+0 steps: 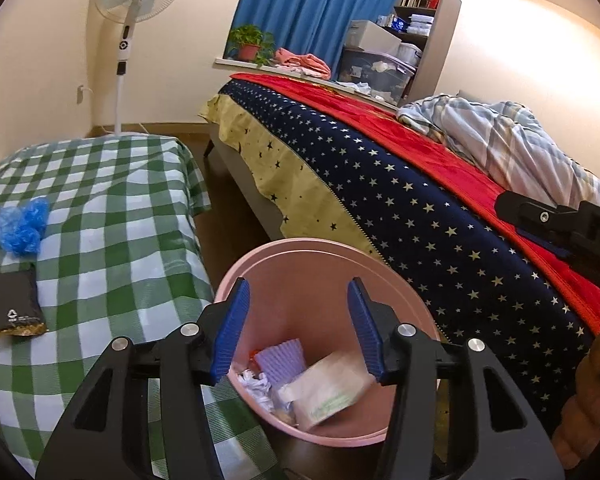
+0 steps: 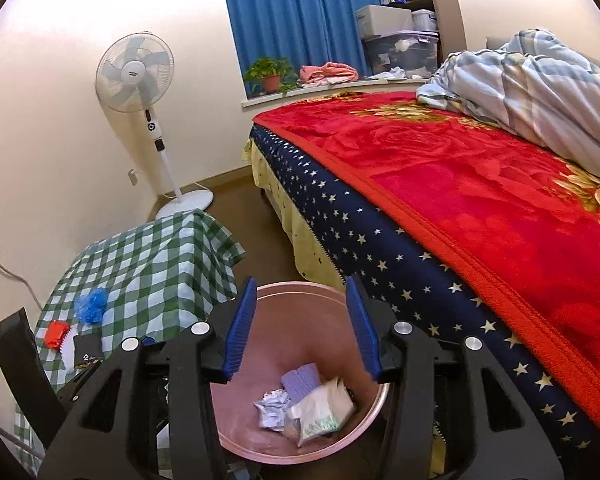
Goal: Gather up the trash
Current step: 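Move both open tools back over the remaining trash on the bed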
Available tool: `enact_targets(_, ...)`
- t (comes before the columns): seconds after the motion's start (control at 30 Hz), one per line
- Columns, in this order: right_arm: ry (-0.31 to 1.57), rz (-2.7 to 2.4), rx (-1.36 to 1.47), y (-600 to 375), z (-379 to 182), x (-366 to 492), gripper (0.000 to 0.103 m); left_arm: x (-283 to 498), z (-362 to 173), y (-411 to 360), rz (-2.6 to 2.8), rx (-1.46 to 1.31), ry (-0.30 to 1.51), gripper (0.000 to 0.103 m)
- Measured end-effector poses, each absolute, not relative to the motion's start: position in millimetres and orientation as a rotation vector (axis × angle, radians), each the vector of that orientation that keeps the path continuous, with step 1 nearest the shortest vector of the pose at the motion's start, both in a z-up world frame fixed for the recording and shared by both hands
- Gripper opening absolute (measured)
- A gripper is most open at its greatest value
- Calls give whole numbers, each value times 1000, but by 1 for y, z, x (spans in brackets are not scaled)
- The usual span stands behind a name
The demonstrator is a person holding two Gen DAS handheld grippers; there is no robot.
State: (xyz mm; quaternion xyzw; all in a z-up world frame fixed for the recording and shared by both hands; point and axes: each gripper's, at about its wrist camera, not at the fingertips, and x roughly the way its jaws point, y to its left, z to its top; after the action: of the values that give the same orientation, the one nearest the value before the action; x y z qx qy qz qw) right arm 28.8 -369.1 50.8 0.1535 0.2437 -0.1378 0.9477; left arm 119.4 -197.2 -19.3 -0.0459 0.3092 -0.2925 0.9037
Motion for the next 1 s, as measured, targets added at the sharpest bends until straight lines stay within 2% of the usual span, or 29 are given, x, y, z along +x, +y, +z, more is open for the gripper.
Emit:
enact_targets(0.67, 441, -69, 289, -305, 52, 35, 48, 103, 1, -101, -415, -101, 572, 49)
enact_targets(0.83, 442, -1, 298, -281, 48, 48, 48, 107, -8, -67, -313, -112, 582, 43)
enact_targets(0.87, 443, 16, 298, -275, 47, 52, 48, 108, -9, -62, -298, -117, 585, 38)
enact_targets(1.0, 446, 81, 289, -253, 41, 66, 48, 115, -17, -29, -181, -151, 593, 31)
